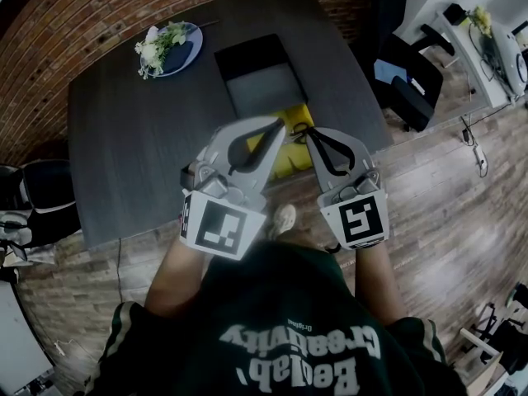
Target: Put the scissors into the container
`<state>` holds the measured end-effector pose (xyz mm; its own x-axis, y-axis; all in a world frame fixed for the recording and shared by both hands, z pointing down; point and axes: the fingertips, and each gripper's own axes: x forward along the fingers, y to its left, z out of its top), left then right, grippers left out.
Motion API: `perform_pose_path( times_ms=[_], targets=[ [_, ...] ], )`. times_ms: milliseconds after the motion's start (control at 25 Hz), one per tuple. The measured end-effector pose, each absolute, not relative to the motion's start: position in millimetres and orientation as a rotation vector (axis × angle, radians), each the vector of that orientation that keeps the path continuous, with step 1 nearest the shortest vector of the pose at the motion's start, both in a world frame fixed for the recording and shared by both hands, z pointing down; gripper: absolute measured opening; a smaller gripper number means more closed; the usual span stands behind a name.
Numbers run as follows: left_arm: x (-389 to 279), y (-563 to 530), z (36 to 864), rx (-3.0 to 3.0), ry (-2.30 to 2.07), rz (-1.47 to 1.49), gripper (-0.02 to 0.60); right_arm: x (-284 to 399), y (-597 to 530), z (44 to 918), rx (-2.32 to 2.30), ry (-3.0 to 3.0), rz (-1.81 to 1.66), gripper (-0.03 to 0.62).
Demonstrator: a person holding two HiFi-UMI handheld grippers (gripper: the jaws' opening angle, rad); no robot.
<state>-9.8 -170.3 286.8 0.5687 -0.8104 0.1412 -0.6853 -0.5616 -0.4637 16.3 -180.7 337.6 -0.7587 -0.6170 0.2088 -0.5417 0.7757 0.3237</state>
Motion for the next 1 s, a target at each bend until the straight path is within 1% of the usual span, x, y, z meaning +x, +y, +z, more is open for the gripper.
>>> perform_pose_path(
  times_ms=[1000],
  targets=[
    [-57.5, -102.2, 250.1, -2.48, 1.034, -0.374, 0.002, -19.8, -109.9, 305.9, 1.136, -2.534, -0.376, 0.006]
  ],
)
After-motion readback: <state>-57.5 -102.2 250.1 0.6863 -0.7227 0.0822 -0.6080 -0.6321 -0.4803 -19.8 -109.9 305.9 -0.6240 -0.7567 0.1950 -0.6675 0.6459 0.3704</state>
